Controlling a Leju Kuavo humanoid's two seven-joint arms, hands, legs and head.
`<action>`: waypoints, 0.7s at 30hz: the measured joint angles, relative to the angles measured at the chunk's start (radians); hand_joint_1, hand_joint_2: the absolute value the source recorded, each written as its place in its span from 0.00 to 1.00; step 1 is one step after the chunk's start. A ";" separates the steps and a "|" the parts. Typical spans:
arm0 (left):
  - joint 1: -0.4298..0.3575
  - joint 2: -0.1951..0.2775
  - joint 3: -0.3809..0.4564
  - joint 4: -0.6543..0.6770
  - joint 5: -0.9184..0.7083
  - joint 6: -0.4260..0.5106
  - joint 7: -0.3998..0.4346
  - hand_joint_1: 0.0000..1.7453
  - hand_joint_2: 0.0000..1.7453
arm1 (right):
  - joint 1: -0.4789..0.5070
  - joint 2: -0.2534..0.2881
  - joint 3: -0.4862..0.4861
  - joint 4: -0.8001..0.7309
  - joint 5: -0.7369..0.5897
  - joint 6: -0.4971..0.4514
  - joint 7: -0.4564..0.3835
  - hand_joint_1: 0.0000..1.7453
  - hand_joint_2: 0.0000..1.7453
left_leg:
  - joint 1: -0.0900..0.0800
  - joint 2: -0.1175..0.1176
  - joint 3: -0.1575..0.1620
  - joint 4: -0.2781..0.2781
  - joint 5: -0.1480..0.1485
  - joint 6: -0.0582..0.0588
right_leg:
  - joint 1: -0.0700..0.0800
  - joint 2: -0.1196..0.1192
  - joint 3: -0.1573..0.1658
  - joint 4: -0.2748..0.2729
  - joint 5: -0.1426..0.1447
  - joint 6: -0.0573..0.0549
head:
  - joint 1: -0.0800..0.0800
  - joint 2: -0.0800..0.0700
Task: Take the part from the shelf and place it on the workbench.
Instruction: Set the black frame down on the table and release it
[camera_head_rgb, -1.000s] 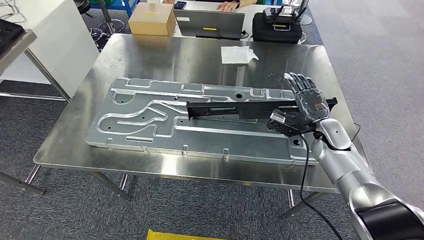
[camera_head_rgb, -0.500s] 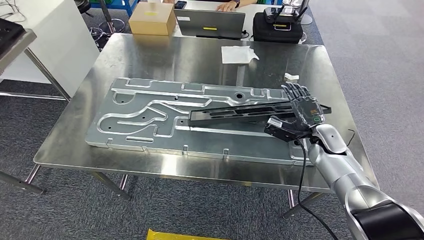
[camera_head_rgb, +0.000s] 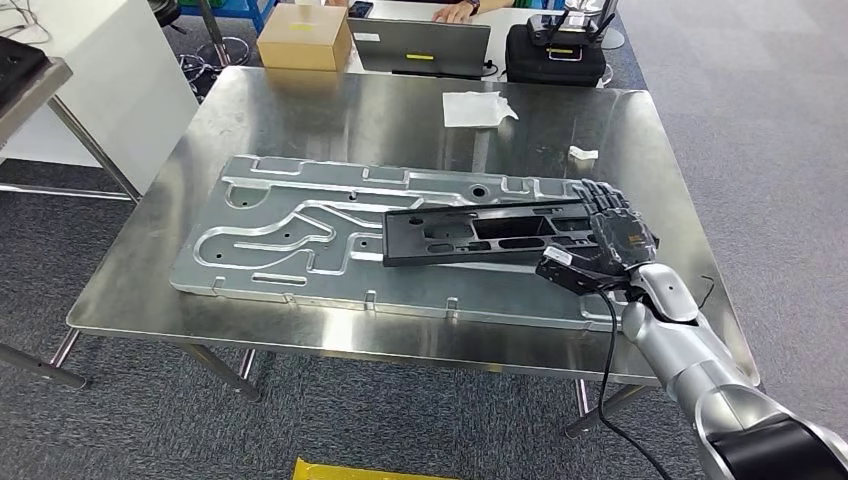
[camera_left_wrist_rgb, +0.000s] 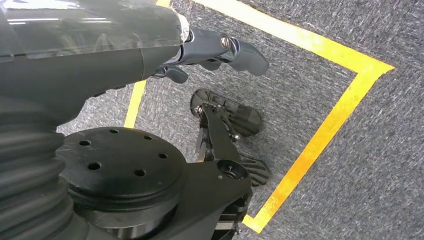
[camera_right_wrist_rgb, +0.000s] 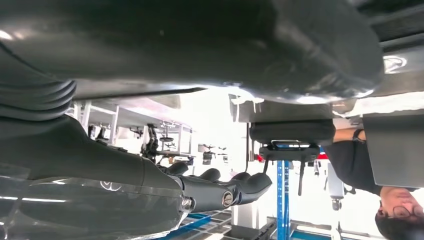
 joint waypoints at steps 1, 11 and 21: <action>0.000 0.000 0.000 0.000 0.000 -0.001 0.002 0.00 1.00 | 0.002 -0.002 0.000 -0.003 -0.001 0.000 0.000 0.00 0.00 | 0.000 0.000 0.000 0.000 0.000 0.000 | 0.000 0.000 0.000 0.000 0.000 0.000 | 0.000 0.000; 0.001 0.000 0.000 0.000 -0.001 0.009 0.010 0.00 1.00 | 0.030 -0.025 0.000 -0.041 -0.002 -0.001 0.014 0.00 0.00 | 0.000 0.000 0.000 0.000 0.000 0.000 | 0.000 0.000 0.000 0.000 0.000 0.000 | 0.000 0.000; 0.001 0.001 0.007 0.000 0.029 0.020 -0.017 0.00 0.50 | 0.032 -0.063 -0.066 -0.180 -0.159 0.080 -0.051 0.00 0.00 | 0.000 0.000 0.000 0.000 0.000 0.000 | -0.001 0.000 0.000 0.000 0.000 0.000 | 0.000 0.000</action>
